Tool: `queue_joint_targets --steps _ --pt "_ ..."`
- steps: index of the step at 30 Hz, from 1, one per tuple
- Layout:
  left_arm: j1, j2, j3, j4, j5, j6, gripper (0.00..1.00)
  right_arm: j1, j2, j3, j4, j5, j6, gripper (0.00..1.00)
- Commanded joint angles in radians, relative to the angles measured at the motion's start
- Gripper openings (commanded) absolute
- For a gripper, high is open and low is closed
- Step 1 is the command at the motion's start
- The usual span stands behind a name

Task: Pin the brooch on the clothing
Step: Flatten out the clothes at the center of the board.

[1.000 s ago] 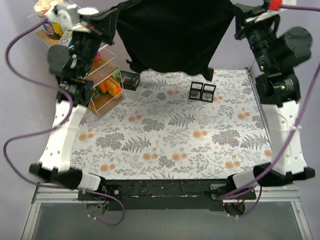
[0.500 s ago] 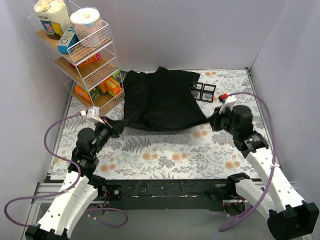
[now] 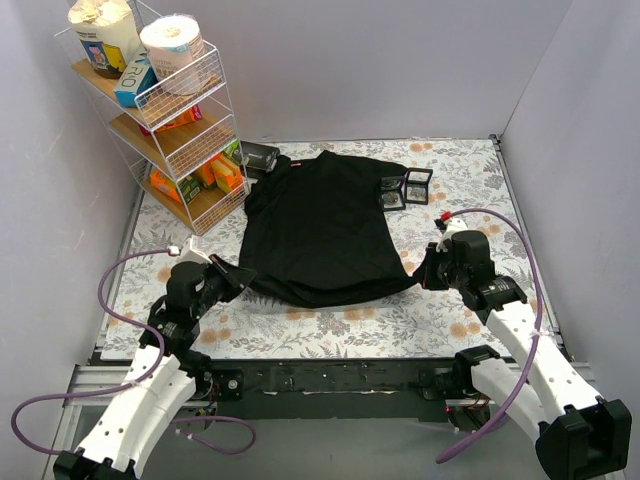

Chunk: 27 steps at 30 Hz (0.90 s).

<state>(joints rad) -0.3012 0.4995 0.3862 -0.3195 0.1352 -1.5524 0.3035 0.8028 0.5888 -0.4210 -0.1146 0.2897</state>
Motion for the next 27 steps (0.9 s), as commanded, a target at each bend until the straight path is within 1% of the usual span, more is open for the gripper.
queue_joint_targets --steps 1,3,5,7,8,10,11,12,13,14,15,17,18,21,22,24,25,26,27 --pt "0.002 -0.036 -0.032 -0.055 -0.017 -0.06 0.03 0.005 0.016 -0.018 -0.03 0.052 0.051 0.01" --pt "0.002 -0.044 -0.041 -0.061 -0.011 -0.061 0.04 0.008 0.016 -0.029 -0.038 0.07 0.062 0.01" --pt "0.002 -0.042 -0.049 -0.076 -0.005 -0.066 0.08 0.014 0.016 -0.037 -0.056 0.105 0.075 0.01" --pt "0.001 -0.035 -0.056 -0.07 0.023 -0.083 0.17 0.032 0.016 -0.041 -0.064 0.14 0.089 0.01" --pt "0.002 -0.024 -0.056 -0.072 0.033 -0.084 0.23 0.042 0.016 -0.04 -0.067 0.15 0.098 0.01" --pt "0.001 -0.018 -0.052 -0.072 0.05 -0.087 0.4 0.069 0.016 -0.037 -0.082 0.179 0.123 0.01" --pt "0.001 -0.018 -0.047 -0.075 0.053 -0.087 0.45 0.078 0.016 -0.037 -0.09 0.185 0.129 0.01" --pt "0.002 -0.021 -0.041 -0.081 0.052 -0.087 0.53 0.088 0.021 -0.035 -0.104 0.193 0.146 0.05" --pt "0.001 -0.022 -0.032 -0.101 0.047 -0.084 0.68 0.109 0.024 -0.024 -0.111 0.197 0.154 0.15" --pt "0.001 -0.027 -0.005 -0.114 0.043 -0.081 0.75 0.114 0.027 -0.011 -0.125 0.199 0.163 0.24" --pt "0.002 -0.033 0.008 -0.128 0.035 -0.078 0.83 0.118 0.033 0.003 -0.157 0.207 0.167 0.45" --pt "0.001 -0.042 0.04 -0.156 0.029 -0.061 0.86 0.126 0.03 0.038 -0.177 0.239 0.166 0.53" --pt "0.001 -0.044 0.048 -0.156 0.03 -0.055 0.87 0.128 0.026 0.046 -0.183 0.251 0.158 0.57" --pt "0.001 0.003 0.045 -0.08 0.084 -0.003 0.87 0.128 0.039 0.059 -0.145 0.274 0.115 0.58" --pt "0.001 0.075 0.046 -0.025 0.102 0.012 0.86 0.131 0.051 0.055 -0.127 0.248 0.103 0.58" --pt "0.001 0.184 0.077 0.023 0.147 0.076 0.81 0.143 0.102 0.049 -0.076 0.221 0.092 0.57" --pt "-0.001 0.235 0.098 0.049 0.15 0.106 0.8 0.179 0.122 0.048 -0.058 0.204 0.095 0.56" --pt "-0.006 0.334 0.118 0.06 0.149 0.132 0.8 0.207 0.142 0.049 -0.041 0.205 0.106 0.55" --pt "-0.009 0.371 0.135 0.069 0.133 0.179 0.81 0.242 0.177 0.052 -0.003 0.217 0.112 0.55"
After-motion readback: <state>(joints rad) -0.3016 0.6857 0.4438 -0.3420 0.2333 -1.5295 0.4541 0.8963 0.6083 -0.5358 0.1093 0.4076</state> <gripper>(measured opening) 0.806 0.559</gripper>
